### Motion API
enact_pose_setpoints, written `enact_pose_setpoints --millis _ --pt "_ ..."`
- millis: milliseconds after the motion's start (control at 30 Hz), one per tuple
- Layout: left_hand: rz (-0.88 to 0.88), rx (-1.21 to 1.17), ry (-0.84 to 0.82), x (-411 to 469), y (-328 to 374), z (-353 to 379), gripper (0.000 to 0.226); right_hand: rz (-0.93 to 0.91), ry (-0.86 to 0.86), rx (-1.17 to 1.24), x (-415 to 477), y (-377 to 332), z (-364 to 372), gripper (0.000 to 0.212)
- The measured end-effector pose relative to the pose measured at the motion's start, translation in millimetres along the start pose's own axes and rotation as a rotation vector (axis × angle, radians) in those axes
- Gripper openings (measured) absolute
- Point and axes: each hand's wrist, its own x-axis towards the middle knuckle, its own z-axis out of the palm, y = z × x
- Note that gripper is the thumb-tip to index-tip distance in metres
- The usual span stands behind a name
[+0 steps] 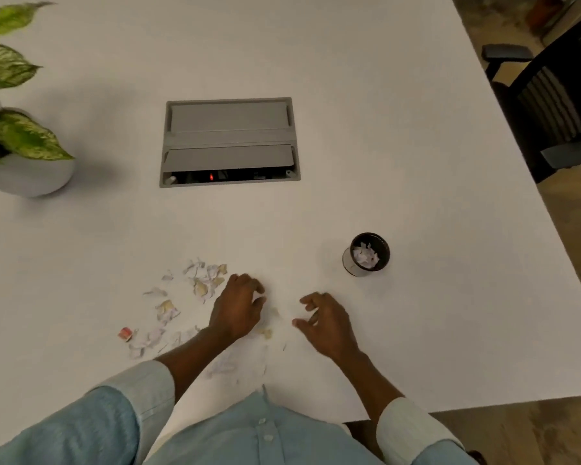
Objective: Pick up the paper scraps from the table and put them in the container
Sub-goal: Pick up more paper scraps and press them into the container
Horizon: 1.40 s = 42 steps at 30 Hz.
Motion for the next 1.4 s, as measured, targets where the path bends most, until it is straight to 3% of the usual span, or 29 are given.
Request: enact_pose_setpoints --millis 100,267,400,533,733,867,1133,1400 --pt "-0.01 0.143 -0.047 -40.4 -38.2 0.9 0.051 0.013 -0.197 -0.17 -16.6 3.3 35.9 0.072" --pt "0.063 0.316 -0.286 -91.0 -75.3 7.9 0.117 -0.012 -0.29 -0.314 -31.6 -3.3 74.2 0.128" --pt "0.089 0.393 -0.385 -109.6 -87.5 23.6 0.141 -0.088 -0.313 -0.401 -31.4 -16.6 93.7 0.133" --pt "0.117 0.38 -0.309 -109.8 -84.0 30.8 0.125 -0.145 -0.304 -0.422 -25.8 -29.2 102.7 0.115" --pt "0.135 0.307 -0.171 -99.7 -66.2 24.5 0.045 -0.247 -0.235 -0.45 -19.9 -42.8 103.2 0.038" --pt "0.126 0.287 -0.124 -97.6 -63.3 24.0 0.028 -0.264 -0.178 -0.428 -23.4 -39.8 106.5 0.016" --pt "0.058 -0.012 0.065 -84.0 -49.7 17.1 0.008 0.003 0.014 -0.081 -21.2 -34.4 92.8 0.007" --pt "0.006 -0.305 0.224 -41.2 35.0 -10.0 0.007 0.045 0.213 0.204 -11.4 -42.7 15.6 0.016"
